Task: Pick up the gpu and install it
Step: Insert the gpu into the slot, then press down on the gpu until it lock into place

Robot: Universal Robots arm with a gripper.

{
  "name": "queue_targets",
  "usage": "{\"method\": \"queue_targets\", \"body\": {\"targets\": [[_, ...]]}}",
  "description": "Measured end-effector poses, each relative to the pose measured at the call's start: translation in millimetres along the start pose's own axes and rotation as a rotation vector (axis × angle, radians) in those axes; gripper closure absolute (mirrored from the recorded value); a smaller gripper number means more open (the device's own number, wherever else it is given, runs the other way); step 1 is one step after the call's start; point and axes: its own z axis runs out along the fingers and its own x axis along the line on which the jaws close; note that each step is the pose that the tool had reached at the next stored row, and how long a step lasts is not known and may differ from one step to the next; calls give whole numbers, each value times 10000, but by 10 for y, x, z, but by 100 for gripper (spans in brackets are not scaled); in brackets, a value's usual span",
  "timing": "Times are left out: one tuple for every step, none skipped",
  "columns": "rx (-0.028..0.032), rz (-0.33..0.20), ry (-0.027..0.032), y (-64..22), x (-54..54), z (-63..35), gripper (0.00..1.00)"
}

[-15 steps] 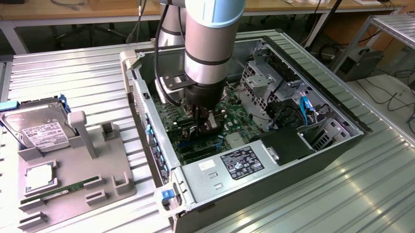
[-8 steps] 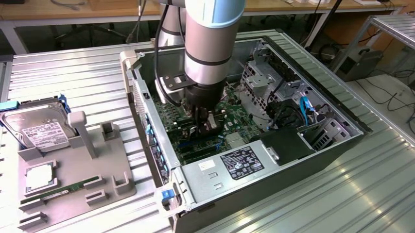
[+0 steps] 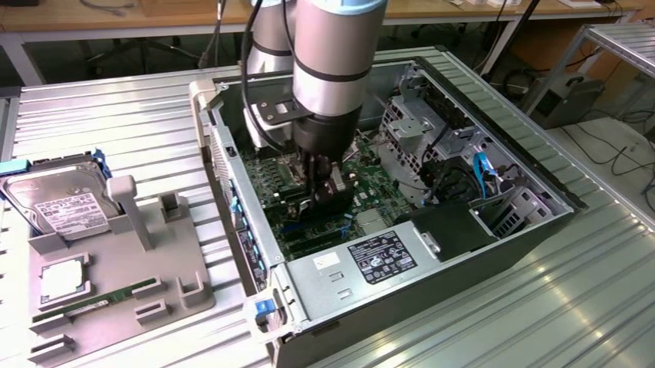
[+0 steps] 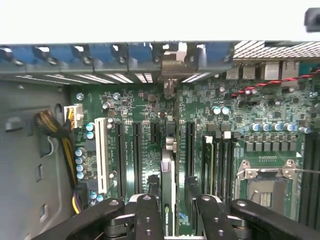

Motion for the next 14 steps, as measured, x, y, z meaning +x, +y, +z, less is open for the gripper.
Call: {"method": "queue_targets", "body": {"targets": [[-36,0,2,0,-2,-17,66],[-74,-2,1,-1,-4,-32,66],[-112,-3,1,-1,-10,-44,66],[-151,-5,0,-2,-15,-53,66],[-198,-9,0,-3,-23,-60,67],[-244,-15,2,-3,-31,-65,74],[-286,-22,1,-3,-40,-66,81],[-323,-29,1,-4,-47,-67,81],[-346,-34,2,-3,-56,-67,87],[-358,-45,1,-3,-61,-66,89],[-366,-55,0,-3,-66,-61,89],[-372,-65,-1,-2,-70,-51,89],[-377,-74,0,-1,-73,-41,89],[-381,-84,1,-1,-75,-29,89]]}}
